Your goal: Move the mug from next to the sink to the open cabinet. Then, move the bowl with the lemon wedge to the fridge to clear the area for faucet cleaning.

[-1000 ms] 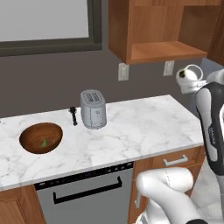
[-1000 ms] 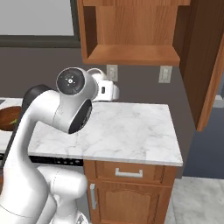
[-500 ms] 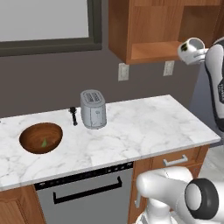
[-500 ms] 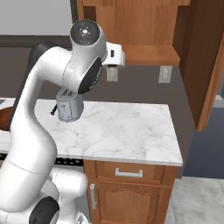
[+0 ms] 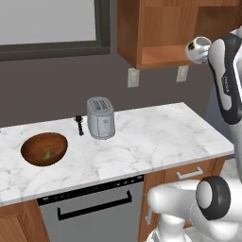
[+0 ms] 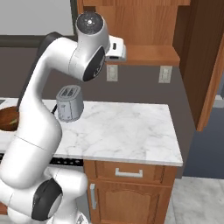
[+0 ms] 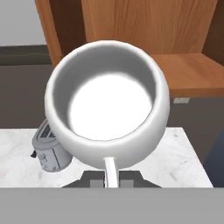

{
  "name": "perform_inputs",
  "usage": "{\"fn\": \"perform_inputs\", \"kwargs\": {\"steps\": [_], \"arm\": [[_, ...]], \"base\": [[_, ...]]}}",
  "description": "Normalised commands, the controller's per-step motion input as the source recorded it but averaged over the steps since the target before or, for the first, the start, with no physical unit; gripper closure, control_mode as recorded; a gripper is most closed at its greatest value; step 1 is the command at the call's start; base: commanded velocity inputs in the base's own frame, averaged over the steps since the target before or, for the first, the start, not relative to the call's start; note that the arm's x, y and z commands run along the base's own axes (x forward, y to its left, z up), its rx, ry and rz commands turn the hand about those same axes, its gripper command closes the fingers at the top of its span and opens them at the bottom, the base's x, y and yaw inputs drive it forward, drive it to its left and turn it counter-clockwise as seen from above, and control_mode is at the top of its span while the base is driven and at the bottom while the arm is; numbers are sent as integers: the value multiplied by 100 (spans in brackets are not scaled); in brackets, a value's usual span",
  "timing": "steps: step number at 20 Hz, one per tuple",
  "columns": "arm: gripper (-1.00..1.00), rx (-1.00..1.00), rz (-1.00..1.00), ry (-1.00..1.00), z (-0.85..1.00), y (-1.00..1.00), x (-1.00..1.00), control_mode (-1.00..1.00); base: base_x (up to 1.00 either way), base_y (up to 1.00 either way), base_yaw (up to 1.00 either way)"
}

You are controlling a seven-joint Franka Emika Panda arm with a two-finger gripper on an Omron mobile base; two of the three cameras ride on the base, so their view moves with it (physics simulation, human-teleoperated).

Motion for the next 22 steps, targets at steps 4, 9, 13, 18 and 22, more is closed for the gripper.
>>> {"fn": "perform_inputs", "kwargs": {"steps": [4, 9, 13, 18, 22], "arm": [[100, 0, -10, 2, -2, 16, 74, -100], [100, 0, -8, 5, 0, 7, 77, -100], [100, 0, -2, 8, -14, 0, 52, -100], [100, 0, 0, 4, -4, 0, 63, -100], [100, 0, 0, 2, -11, 0, 61, -100]], "base": [[0, 0, 0], [0, 0, 0], [0, 0, 0], [0, 0, 0], [0, 0, 0]]}}
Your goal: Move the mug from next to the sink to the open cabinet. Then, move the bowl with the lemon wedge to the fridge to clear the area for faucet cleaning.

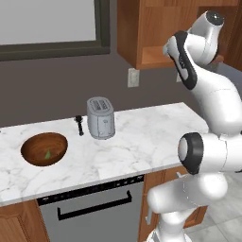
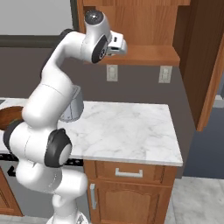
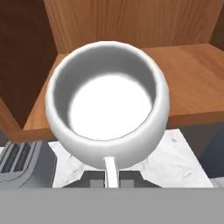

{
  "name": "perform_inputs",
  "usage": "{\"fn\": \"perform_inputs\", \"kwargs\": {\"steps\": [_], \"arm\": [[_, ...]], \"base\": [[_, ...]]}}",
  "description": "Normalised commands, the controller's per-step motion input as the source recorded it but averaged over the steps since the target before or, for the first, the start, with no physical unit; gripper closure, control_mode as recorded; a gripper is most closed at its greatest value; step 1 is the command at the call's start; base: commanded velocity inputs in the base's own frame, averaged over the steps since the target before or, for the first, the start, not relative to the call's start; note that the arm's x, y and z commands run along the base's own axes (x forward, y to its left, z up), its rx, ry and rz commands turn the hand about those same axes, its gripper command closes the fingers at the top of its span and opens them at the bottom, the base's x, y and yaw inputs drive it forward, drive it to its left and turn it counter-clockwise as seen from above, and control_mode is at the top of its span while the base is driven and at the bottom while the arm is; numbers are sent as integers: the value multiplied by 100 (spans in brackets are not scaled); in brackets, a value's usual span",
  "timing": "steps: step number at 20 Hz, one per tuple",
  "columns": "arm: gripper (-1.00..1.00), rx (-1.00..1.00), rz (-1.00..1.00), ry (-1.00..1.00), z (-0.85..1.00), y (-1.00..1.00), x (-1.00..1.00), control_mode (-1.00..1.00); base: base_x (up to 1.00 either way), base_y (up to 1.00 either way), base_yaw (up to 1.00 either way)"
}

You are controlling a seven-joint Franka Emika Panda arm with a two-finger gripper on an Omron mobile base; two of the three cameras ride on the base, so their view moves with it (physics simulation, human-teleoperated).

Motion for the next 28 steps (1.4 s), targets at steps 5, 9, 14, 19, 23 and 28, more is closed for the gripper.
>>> {"fn": "perform_inputs", "kwargs": {"steps": [5, 9, 14, 19, 23, 28], "arm": [[100, 0, 0, 5, -30, 0, 50, -100], [100, 0, 0, 3, -16, 0, 66, -100], [100, 0, -1, 0, -1, 0, 74, -100], [100, 0, 0, 0, 0, -2, 62, -100], [-100, 1, 0, 0, 0, -5, 30, -100], [-100, 0, 0, 0, 0, 0, 2, -100]], "base": [[0, 0, 0], [0, 0, 0], [0, 0, 0], [0, 0, 0], [0, 0, 0], [0, 0, 0]]}}
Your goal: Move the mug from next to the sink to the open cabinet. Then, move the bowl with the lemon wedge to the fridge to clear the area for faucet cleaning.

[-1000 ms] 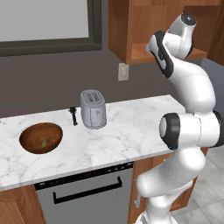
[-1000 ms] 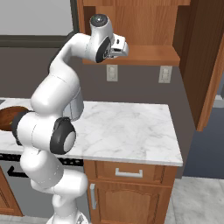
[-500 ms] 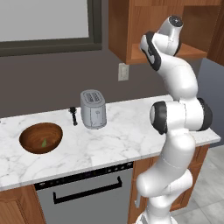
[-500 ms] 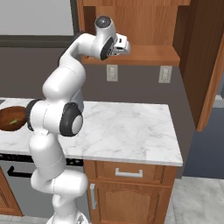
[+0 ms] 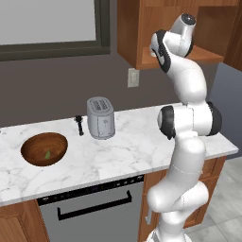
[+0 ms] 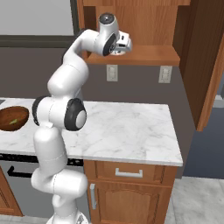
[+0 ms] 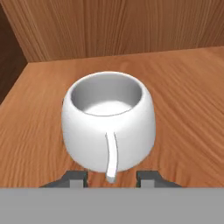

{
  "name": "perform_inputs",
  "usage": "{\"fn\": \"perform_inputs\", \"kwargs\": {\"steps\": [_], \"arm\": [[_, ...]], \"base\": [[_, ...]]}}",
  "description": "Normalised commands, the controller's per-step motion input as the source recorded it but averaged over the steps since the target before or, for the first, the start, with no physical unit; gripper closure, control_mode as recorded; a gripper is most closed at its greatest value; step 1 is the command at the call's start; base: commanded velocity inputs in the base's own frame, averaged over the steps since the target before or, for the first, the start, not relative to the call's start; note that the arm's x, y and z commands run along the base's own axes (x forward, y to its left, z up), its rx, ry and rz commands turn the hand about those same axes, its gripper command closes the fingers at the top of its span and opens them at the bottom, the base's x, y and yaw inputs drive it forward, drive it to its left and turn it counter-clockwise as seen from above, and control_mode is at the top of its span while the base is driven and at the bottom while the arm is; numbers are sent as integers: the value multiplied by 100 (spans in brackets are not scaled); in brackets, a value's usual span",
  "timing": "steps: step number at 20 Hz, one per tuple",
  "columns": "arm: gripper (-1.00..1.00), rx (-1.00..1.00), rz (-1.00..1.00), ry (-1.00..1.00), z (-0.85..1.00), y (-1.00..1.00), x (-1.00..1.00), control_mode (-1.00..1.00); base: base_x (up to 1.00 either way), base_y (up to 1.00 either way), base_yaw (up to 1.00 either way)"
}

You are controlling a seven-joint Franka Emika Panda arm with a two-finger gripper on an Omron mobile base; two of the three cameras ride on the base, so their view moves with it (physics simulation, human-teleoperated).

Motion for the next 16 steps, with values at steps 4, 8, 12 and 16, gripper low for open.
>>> {"fn": "perform_inputs", "kwargs": {"steps": [4, 8, 12, 16], "arm": [[-100, 0, 0, -1, 0, 0, -10, -100], [-100, 0, 0, -18, -2, 0, -96, -100], [-100, 0, 0, -37, -32, 0, -100, -100], [-100, -1, 0, -19, -67, 13, -100, -100]], "base": [[0, 0, 0], [0, 0, 0], [0, 0, 0], [0, 0, 0]]}}
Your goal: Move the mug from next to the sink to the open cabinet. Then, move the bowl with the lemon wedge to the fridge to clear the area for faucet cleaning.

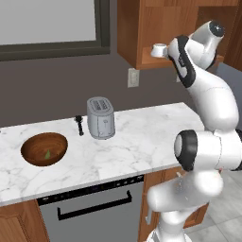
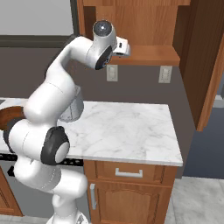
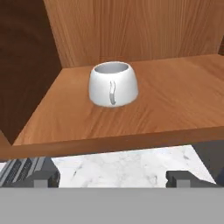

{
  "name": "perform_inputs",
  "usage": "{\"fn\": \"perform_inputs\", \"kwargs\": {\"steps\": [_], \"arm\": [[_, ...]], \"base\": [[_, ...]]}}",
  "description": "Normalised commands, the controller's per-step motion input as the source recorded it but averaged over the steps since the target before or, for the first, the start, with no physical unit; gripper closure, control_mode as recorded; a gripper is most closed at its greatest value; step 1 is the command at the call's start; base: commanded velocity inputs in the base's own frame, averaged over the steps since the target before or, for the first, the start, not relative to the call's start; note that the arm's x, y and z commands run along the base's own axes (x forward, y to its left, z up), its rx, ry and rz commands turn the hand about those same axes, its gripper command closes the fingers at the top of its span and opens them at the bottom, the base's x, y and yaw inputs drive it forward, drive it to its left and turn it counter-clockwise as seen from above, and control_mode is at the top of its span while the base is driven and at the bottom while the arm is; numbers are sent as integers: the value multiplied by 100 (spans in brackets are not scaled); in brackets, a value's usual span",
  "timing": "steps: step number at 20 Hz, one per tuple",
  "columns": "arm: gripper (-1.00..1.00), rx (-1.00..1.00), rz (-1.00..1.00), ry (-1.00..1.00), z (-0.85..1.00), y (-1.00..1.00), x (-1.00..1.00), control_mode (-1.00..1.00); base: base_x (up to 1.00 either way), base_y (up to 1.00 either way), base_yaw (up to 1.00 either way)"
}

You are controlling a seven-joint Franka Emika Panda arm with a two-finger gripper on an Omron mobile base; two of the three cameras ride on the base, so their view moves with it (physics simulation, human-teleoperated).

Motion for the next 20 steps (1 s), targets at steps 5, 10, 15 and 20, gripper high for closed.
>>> {"fn": "perform_inputs", "kwargs": {"steps": [5, 10, 15, 20], "arm": [[-100, -1, 0, 8, -100, 11, -100, -100], [-100, 0, 0, 32, -93, 1, -100, -100], [-100, -2, 7, 31, -74, 32, -92, -100], [-100, 0, 0, 0, 0, 0, 0, 100]], "base": [[0, 0, 0], [0, 0, 0], [0, 0, 0], [-82, 98, 16]]}}
